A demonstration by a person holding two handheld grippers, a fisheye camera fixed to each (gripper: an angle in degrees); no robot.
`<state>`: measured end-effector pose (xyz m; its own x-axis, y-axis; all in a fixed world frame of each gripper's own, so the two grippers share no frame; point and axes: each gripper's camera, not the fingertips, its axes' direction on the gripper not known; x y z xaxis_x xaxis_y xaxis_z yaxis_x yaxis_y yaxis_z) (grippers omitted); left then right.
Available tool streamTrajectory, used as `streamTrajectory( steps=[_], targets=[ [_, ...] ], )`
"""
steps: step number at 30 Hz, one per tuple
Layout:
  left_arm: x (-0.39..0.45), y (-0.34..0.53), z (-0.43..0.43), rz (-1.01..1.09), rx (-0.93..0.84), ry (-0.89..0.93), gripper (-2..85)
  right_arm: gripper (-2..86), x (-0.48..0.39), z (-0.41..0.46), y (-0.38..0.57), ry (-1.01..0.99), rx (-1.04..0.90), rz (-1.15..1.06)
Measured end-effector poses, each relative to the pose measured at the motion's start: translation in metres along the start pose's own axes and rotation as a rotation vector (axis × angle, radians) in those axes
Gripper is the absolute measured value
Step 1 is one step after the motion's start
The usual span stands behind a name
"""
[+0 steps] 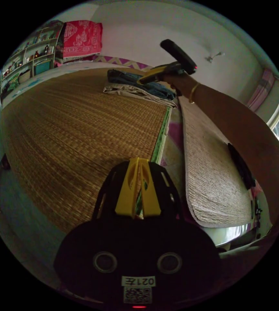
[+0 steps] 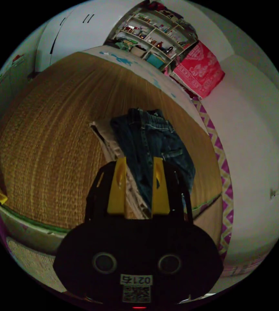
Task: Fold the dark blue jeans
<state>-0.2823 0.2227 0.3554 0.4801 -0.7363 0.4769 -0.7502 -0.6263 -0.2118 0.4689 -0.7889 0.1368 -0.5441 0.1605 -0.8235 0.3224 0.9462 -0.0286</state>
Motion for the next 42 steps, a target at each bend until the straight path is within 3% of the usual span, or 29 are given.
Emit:
streamTrajectory(
  steps=[7, 13, 19, 28, 35, 39, 42],
  targets=[
    [-0.023, 0.005, -0.012, -0.006, 0.001, 0.008, -1.0, 12.4, -0.018, 0.063, -0.063, 0.025, -0.087, -0.030],
    [-0.038, 0.008, -0.019, -0.011, 0.001, 0.009, -1.0, 6.5, -0.011, 0.069, -0.069, -0.032, -0.029, 0.136],
    [-0.046, 0.009, -0.020, -0.017, 0.000, 0.004, -1.0, 5.7, 0.058, 0.009, -0.032, -0.223, 0.127, 0.439],
    [-0.046, 0.008, -0.014, -0.016, 0.000, 0.005, -1.0, 5.4, 0.127, -0.185, 0.089, -0.084, 0.212, 0.551],
    [-0.034, 0.004, -0.004, 0.021, 0.002, 0.023, -1.0, 5.6, 0.033, -0.322, 0.185, 0.075, 0.027, 0.339],
    [-0.002, 0.008, -0.004, 0.076, -0.013, 0.256, -1.0, 6.7, -0.108, -0.312, 0.228, 0.036, -0.255, 0.160],
    [0.033, 0.014, -0.010, 0.135, -0.011, 0.297, -1.0, 8.3, -0.203, -0.279, 0.269, -0.038, -0.484, 0.024]
  ],
)
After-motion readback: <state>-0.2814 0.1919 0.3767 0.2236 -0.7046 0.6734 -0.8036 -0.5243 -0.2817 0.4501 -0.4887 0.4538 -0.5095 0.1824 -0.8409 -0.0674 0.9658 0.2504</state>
